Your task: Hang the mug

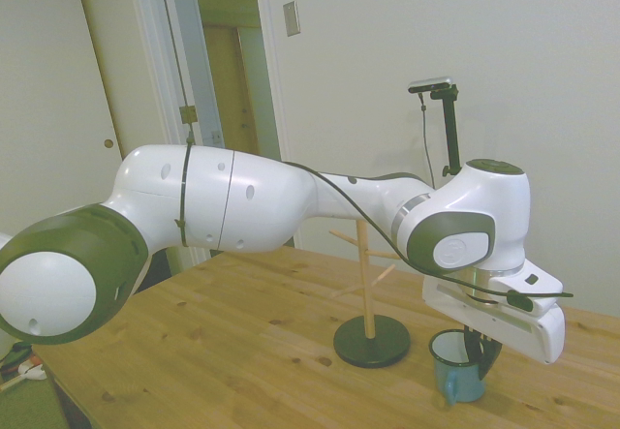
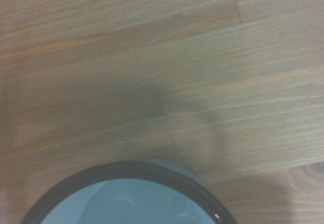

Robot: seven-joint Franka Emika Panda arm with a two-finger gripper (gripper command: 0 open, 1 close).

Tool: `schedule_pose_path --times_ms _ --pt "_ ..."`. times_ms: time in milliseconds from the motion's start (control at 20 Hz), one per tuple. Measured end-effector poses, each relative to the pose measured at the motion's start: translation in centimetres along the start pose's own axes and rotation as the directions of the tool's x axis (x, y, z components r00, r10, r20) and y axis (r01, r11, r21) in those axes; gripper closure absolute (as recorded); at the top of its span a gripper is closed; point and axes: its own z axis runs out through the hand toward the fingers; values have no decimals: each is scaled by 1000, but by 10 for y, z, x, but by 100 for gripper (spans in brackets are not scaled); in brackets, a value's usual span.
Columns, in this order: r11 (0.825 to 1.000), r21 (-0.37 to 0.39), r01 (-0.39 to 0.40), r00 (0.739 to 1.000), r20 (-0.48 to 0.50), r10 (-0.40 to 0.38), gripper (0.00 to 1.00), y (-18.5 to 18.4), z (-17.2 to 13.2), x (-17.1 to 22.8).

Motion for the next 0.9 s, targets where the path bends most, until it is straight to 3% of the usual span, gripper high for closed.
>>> schedule_pose_path --times_ms 300,650,900 --pt "1000 1 -3 1000 -5 3 100 2 -4 0" --pt "1000 26 -10 999 -31 11 100 9 -43 -9" --pt "998 48 -27 999 -41 29 100 27 -86 -14"
